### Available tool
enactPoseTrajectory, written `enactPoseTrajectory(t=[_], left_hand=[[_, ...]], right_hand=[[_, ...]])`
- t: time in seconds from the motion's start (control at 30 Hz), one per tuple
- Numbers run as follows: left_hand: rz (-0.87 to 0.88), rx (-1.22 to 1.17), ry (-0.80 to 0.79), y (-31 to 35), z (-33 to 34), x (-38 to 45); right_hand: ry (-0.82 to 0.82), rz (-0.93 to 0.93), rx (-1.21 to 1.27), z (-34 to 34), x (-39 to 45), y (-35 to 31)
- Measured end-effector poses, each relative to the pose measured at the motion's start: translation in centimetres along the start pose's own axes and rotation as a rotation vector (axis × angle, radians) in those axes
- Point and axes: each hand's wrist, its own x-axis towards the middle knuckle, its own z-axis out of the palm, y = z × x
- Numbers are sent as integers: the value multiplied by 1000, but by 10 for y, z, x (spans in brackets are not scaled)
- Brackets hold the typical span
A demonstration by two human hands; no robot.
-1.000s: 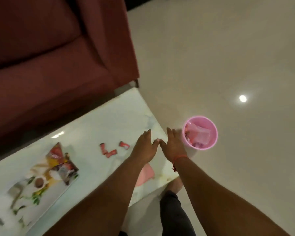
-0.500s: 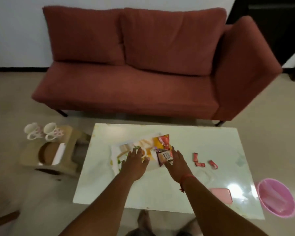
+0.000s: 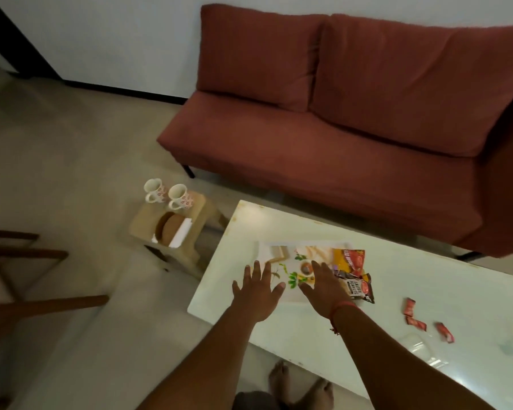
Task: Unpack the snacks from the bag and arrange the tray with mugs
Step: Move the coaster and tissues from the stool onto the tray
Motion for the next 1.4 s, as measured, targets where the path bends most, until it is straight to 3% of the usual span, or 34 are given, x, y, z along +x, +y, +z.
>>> enactPoseTrajectory(t=[0.43,0.87,0.93,1.1,1.4], left_hand=[[-128,-55,70,-118,-58,8],[-134,-206,59,-341,-158,157],[-138,-279,83,-370,-164,181],[-283,-718,186,-410,-169,234],[-282,-904,103,-444,-139,326]], right_hand=[[-100,-110,-79,34,48,-117],[-256,-63,-108,129,176,-318],[-261,-46,-47,143,196,-346],[-262,39,164,199,259,-399],[-133,305,574,285,347,-423]])
